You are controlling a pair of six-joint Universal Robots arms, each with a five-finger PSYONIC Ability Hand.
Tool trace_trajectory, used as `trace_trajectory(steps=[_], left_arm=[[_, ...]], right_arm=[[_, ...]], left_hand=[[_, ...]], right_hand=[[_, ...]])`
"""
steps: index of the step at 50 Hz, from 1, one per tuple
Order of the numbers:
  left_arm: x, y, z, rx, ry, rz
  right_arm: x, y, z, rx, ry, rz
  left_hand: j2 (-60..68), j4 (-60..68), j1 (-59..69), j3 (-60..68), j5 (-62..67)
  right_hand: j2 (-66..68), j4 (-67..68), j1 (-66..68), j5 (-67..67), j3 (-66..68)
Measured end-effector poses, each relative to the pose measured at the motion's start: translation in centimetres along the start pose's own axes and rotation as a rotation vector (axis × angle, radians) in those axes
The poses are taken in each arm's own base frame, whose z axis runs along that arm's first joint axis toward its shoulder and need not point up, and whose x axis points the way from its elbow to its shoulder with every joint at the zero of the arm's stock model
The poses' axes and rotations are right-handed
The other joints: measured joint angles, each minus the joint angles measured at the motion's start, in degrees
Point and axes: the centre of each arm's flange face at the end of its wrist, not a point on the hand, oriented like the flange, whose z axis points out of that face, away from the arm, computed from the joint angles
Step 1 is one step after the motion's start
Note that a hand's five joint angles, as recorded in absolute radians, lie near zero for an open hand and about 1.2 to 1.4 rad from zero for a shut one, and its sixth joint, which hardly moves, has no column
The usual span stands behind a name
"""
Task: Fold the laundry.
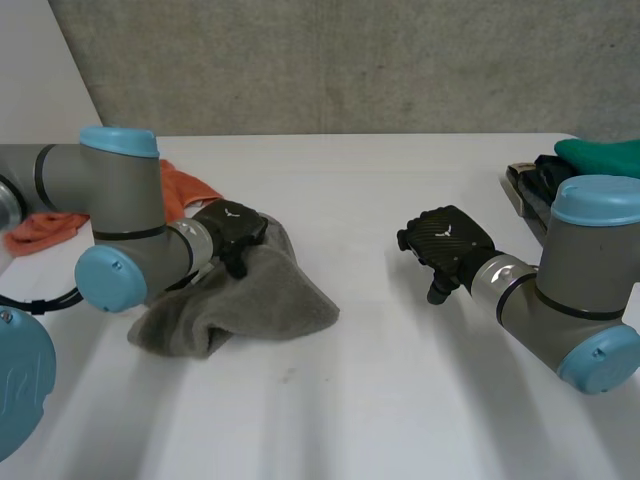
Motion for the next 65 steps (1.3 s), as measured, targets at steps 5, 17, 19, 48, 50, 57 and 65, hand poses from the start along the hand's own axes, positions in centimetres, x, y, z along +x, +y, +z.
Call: trace_trajectory(steps=[5, 17, 19, 48, 50, 57, 65], left_arm=[[-0.2, -0.9, -0.8, 0.008, -0.02, 0.011], [-0.4, -4.8, -8.6, 0.033, -0.06, 0.119], [-0.3, -5.0, -9.7, 0.033, -0.063, 0.145], [-0.4, -4.7, -14.7, 0.074, -0.127, 0.181], [-1.1, -5.0, -14.6, 0.09, -0.159, 0.18], [-5.5, -6.9, -14.0, 0.194, -0.374, 0.146], [-5.1, -6.5, -12.5, 0.215, -0.387, 0.06]], right_arm=[[0.4, -0.2, 0.4, 0.012, 0.009, -0.011], [1.0, -4.2, 4.7, 0.25, -0.056, -0.103], [0.3, -5.1, 5.8, 0.322, -0.115, -0.137], [-11.2, -8.8, 11.5, 0.569, -0.363, -0.022], [-8.9, -9.7, 11.9, 0.572, -0.251, 0.017], [0.7, -11.9, 9.7, 0.5, 0.097, 0.12], [1.9, -10.1, 3.8, 0.328, 0.069, 0.077]], left_hand=[[7.37, 8.44, 3.09, 7.2, 6.24], [7.56, 8.62, 3.09, 7.48, 6.23], [7.56, 8.62, 3.09, 7.48, 6.23], [7.56, 8.81, 3.09, 7.48, 6.23], [7.57, 8.82, 3.09, 7.48, 7.05], [8.2, 8.88, 4.24, 7.86, 8.8], [8.2, 8.88, 4.36, 7.86, 9.0]], right_hand=[[-0.44, -0.11, -0.05, -0.23, -0.4], [-10.83, -11.57, -11.65, -11.48, -12.09], [-12.62, -12.33, -12.61, -12.57, -13.22], [36.23, 38.49, 30.61, 34.67, 37.24], [36.24, 38.51, 30.61, 34.68, 37.24], [37.89, 38.54, 30.75, 38.97, 38.26], [37.89, 38.55, 31.34, 39.44, 38.26]])
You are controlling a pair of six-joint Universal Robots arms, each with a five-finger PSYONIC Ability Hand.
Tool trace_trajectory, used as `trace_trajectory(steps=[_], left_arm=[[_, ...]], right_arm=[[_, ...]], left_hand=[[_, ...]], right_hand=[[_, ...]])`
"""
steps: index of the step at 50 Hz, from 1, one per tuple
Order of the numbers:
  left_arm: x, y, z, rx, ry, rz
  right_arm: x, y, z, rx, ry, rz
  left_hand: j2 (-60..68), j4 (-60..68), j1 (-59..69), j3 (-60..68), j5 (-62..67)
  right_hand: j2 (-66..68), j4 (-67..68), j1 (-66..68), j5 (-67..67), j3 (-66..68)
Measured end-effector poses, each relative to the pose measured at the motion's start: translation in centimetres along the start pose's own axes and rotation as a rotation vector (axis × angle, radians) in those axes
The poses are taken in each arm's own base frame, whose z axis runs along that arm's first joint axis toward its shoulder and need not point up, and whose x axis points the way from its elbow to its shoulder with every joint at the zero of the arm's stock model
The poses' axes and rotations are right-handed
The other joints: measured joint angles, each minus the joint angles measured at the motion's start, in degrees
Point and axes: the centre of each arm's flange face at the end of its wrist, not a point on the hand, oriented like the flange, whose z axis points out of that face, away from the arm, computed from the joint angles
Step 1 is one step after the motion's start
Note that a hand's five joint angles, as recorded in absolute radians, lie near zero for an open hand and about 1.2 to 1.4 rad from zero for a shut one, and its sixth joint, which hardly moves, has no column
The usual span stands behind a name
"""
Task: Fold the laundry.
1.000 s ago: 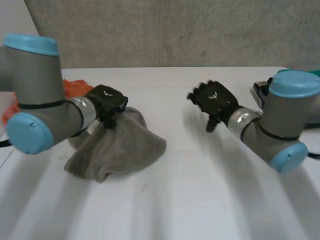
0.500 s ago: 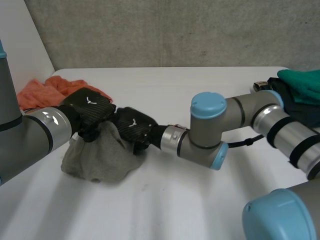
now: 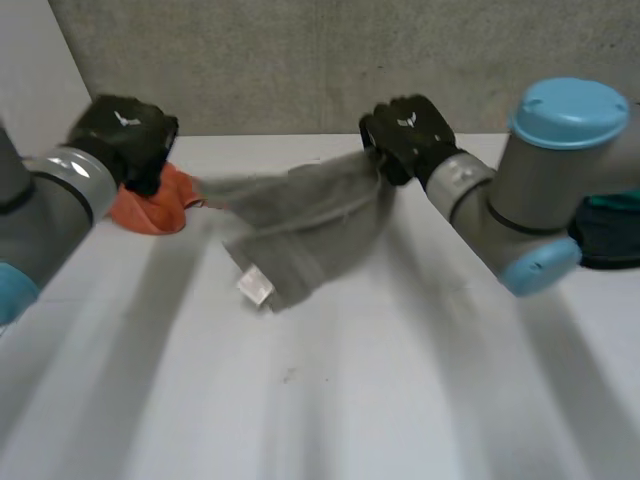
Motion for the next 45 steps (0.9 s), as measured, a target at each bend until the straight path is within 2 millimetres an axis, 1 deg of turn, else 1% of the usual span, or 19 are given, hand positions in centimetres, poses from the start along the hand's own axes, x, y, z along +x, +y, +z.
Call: trace_trajectory(steps=[3, 7, 8, 9, 10, 13, 14, 16, 18, 19, 22, 25, 26, 30, 33, 36, 38, 42, 45], left_arm=[[1.9, 1.7, 0.3, -0.058, 0.056, -0.013], [3.7, 3.6, 0.6, -0.124, 0.11, -0.013], [4.4, 4.3, 0.7, -0.146, 0.127, -0.013], [4.8, 4.8, 0.7, -0.163, 0.138, -0.012], [5.4, 5.4, 0.8, -0.182, 0.15, -0.013], [6.3, 6.3, 0.9, -0.208, 0.159, -0.02], [6.5, 6.4, 1.0, -0.211, 0.157, -0.023], [7.1, 6.7, 1.1, -0.207, 0.141, -0.031], [7.3, 6.6, 1.2, -0.192, 0.126, -0.034], [7.4, 6.4, 1.4, -0.166, 0.11, -0.033], [7.7, 6.0, 1.9, -0.112, 0.092, -0.015], [8.2, 6.0, 2.8, -0.058, 0.089, 0.035], [8.5, 6.2, 3.6, -0.036, 0.096, 0.075], [9.1, 7.1, 5.2, -0.013, 0.13, 0.162], [9.7, 8.1, 6.2, -0.025, 0.166, 0.203], [10.0, 8.8, 6.7, -0.047, 0.193, 0.217], [10.2, 9.3, 7.1, -0.066, 0.208, 0.222], [10.2, 9.6, 8.2, -0.076, 0.212, 0.217], [10.1, 9.4, 9.0, -0.061, 0.206, 0.208]], right_arm=[[-0.8, 1.0, -2.6, -0.082, -0.04, -0.017], [-1.9, 2.4, -4.8, -0.17, -0.083, -0.013], [-2.3, 3.1, -5.4, -0.201, -0.096, -0.006], [-2.6, 3.5, -5.8, -0.222, -0.105, 0.0], [-3.0, 4.1, -6.1, -0.246, -0.113, 0.008], [-3.4, 5.5, -6.5, -0.295, -0.12, 0.023], [-3.5, 5.9, -6.5, -0.309, -0.118, 0.026], [-3.1, 6.5, -6.3, -0.333, -0.101, 0.031], [-2.7, 6.5, -6.2, -0.34, -0.085, 0.034], [-2.1, 6.1, -6.2, -0.337, -0.068, 0.036], [-1.3, 5.1, -6.4, -0.317, -0.049, 0.036], [-0.7, 3.8, -6.8, -0.286, -0.041, 0.036], [-0.6, 3.2, -7.0, -0.269, -0.043, 0.036], [-0.7, 2.4, -7.4, -0.248, -0.05, 0.035], [-0.6, 2.3, -7.5, -0.248, -0.048, 0.035], [-0.4, 2.5, -7.6, -0.257, -0.04, 0.04], [-0.1, 2.8, -7.7, -0.272, -0.031, 0.05], [-0.1, 3.4, -8.4, -0.322, -0.013, 0.115], [-0.1, 3.7, -9.2, -0.363, 0.023, 0.209]], left_hand=[[0.0, 0.0, 0.0, 0.0, 0.0], [-0.66, -0.67, -0.01, -0.43, -0.44], [-1.44, -1.47, -0.68, -1.05, -1.03], [-6.0, -5.4, -4.3, -4.97, -4.93], [-14.68, -13.91, -13.5, -13.52, -13.6], [-25.9, -25.86, -25.03, -25.23, -25.49], [-28.1, -28.11, -27.03, -27.43, -27.77], [-36.26, -36.26, -34.25, -35.53, -36.06], [-39.18, -39.5, -37.13, -38.49, -39.37], [-41.32, -41.98, -38.92, -40.85, -41.86], [-43.76, -44.41, -41.06, -43.21, -44.36], [-46.51, -46.92, -43.78, -46.07, -47.16], [-47.28, -47.55, -44.22, -46.78, -47.93], [-47.77, -47.94, -44.26, -47.0, -48.26], [-47.96, -48.0, -44.26, -47.0, -48.46], [-47.96, -48.0, -44.26, -47.0, -48.46], [-47.96, -48.0, -44.26, -47.0, -48.46], [-47.96, -48.0, -44.26, -47.0, -48.46], [-47.81, -47.89, -44.26, -46.95, -48.1]], right_hand=[[0.0, 0.0, 0.0, 0.0, 0.0], [0.0, 0.0, 0.0, 0.0, 0.0], [0.01, 0.0, 0.0, 0.0, 0.0], [0.01, 0.0, 0.0, 0.0, 0.0], [0.01, 0.0, 0.0, 0.0, 0.0], [-0.32, -0.46, 0.0, -0.27, -0.43], [-2.13, -2.57, -0.44, -1.38, -2.44], [-12.82, -13.29, -7.31, -12.47, -13.17], [-16.58, -17.13, -10.8, -16.62, -17.04], [-19.3, -19.9, -13.33, -19.66, -19.76], [-22.88, -23.73, -17.18, -23.77, -23.18], [-22.86, -23.77, -17.19, -23.81, -23.18], [-22.77, -23.67, -17.05, -23.2, -23.17], [-22.77, -23.67, -17.05, -22.88, -23.17], [-22.77, -23.67, -17.05, -22.82, -23.17], [-22.94, -23.82, -17.28, -23.34, -23.2], [-25.0, -25.91, -19.08, -25.97, -25.25], [-32.01, -33.18, -26.22, -33.39, -32.79], [-41.04, -41.54, -34.85, -41.95, -41.32]])
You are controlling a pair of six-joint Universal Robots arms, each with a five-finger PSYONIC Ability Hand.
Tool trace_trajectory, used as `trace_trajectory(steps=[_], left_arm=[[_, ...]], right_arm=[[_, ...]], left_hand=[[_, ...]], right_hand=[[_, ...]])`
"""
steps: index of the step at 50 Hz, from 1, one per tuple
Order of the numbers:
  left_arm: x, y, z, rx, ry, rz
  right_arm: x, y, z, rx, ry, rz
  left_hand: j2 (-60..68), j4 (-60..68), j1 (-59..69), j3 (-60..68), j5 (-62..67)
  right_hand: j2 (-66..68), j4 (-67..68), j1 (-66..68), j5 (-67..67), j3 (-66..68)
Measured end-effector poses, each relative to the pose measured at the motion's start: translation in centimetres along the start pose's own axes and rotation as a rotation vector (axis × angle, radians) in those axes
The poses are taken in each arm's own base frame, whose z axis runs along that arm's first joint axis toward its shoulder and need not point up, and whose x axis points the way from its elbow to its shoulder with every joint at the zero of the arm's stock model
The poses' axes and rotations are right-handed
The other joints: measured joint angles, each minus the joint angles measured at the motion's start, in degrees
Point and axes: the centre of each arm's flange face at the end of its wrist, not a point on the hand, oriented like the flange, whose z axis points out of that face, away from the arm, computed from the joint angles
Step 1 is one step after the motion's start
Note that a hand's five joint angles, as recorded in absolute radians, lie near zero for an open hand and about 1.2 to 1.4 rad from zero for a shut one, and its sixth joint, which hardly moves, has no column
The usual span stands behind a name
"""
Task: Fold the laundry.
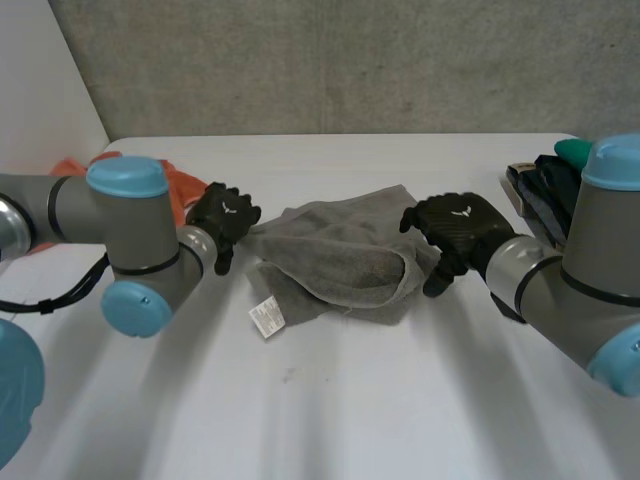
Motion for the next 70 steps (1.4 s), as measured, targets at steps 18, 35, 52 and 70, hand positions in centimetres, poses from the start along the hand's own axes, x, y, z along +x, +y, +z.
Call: trace_trajectory(steps=[18, 35, 52, 70], left_arm=[[1.4, -1.0, 2.7, 0.069, 0.231, -0.092], [-4.9, -8.7, -2.6, 0.138, 0.029, -0.118], [-11.5, -19.8, -16.3, 0.52, -0.215, -0.2], [-3.7, -7.6, -11.4, 0.078, -0.027, -0.081]], right_arm=[[-2.8, 3.2, 0.3, -0.017, 0.109, 0.451], [1.8, -2.9, 2.2, 0.234, 0.25, 0.242], [6.6, -18.9, 0.3, 0.666, 0.126, -0.137], [0.7, -0.8, 4.5, 0.095, -0.092, -0.025]], left_hand=[[18.67, 18.92, 19.3, 18.27, 19.19], [47.72, 47.84, 45.25, 46.78, 46.76], [47.75, 47.87, 45.25, 46.93, 46.76], [47.75, 47.87, 45.25, 46.93, 46.76]], right_hand=[[-2.48, -2.53, -2.3, -0.38, -2.09], [40.93, 41.53, 34.86, 39.25, 41.28], [41.06, 41.56, 38.1, 42.45, 41.37], [11.09, 11.62, 9.81, 12.12, 11.62]])
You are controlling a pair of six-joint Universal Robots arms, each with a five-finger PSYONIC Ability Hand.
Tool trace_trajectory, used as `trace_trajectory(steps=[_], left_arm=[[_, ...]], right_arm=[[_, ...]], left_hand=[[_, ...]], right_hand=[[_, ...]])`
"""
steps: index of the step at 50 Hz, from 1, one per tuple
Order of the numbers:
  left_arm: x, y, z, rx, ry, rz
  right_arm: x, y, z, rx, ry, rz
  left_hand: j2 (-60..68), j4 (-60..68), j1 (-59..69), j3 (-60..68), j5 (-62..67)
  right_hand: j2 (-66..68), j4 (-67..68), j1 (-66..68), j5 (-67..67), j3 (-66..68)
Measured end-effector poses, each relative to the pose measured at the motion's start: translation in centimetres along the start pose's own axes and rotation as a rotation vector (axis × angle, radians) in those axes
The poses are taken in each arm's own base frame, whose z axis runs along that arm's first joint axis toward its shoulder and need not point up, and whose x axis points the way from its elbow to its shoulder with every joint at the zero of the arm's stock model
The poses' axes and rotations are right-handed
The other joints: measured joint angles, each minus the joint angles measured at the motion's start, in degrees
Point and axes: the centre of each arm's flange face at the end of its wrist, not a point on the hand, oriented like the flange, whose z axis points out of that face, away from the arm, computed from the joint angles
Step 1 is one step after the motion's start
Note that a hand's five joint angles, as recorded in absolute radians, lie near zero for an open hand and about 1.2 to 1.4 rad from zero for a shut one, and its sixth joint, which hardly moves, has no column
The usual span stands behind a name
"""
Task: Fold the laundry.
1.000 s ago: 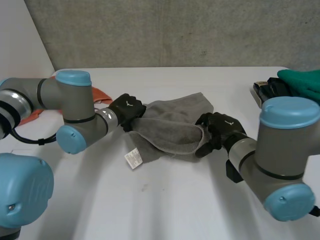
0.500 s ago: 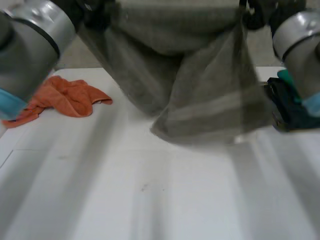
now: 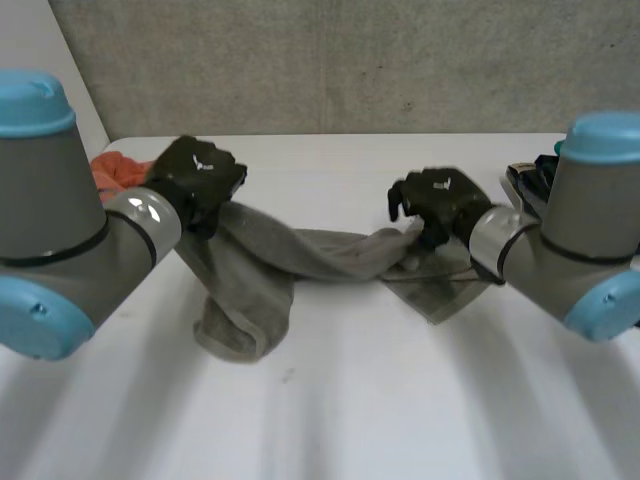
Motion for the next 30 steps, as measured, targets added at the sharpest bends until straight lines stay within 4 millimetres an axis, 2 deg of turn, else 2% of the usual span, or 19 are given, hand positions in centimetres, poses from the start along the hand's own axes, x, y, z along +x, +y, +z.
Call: trace_trajectory(steps=[2, 4, 10, 15, 20, 23, 30], left_arm=[[0.3, 0.1, -0.6, -0.001, 0.005, 0.015], [0.5, -0.1, -1.4, 0.004, 0.003, 0.028], [0.5, -1.4, -4.1, 0.023, -0.003, 0.064], [0.8, -2.4, -6.9, 0.035, 0.006, 0.087], [0.8, -3.1, -9.1, 0.06, -0.006, 0.094], [0.4, -3.6, -9.8, 0.074, -0.029, 0.09], [-0.6, -4.1, -10.5, 0.088, -0.079, 0.076]], right_arm=[[0.0, 0.7, -0.2, -0.008, 0.005, -0.008], [0.4, 0.6, -0.3, 0.0, 0.019, -0.022], [2.7, -1.3, -0.2, 0.051, 0.064, -0.105], [4.5, -1.9, 0.7, 0.028, 0.038, -0.286], [5.7, -0.2, 2.2, -0.061, -0.045, -0.523], [6.0, 1.1, 3.2, -0.102, -0.079, -0.603], [5.9, 3.6, 5.2, -0.144, -0.101, -0.639]], left_hand=[[0.0, 0.0, 0.0, 0.0, 0.0], [0.0, 0.0, 0.0, 0.0, 0.0], [0.0, 0.0, 0.0, 0.0, 0.0], [0.0, 0.0, 0.0, 0.0, 0.0], [0.0, 0.0, 0.0, 0.0, 0.0], [0.0, 0.01, 0.0, 0.0, 0.0], [0.0, 0.01, 0.0, 0.0, 0.0]], right_hand=[[-13.73, -13.84, -12.8, -14.3, -13.69], [-18.98, -20.11, -18.5, -20.53, -19.68], [-21.91, -21.89, -19.41, -23.34, -22.5], [-21.91, -21.89, -19.41, -23.34, -22.5], [-21.6, -21.74, -19.39, -22.27, -22.25], [-20.66, -21.57, -19.16, -20.11, -21.37], [-16.97, -17.16, -15.41, -15.35, -16.7]])
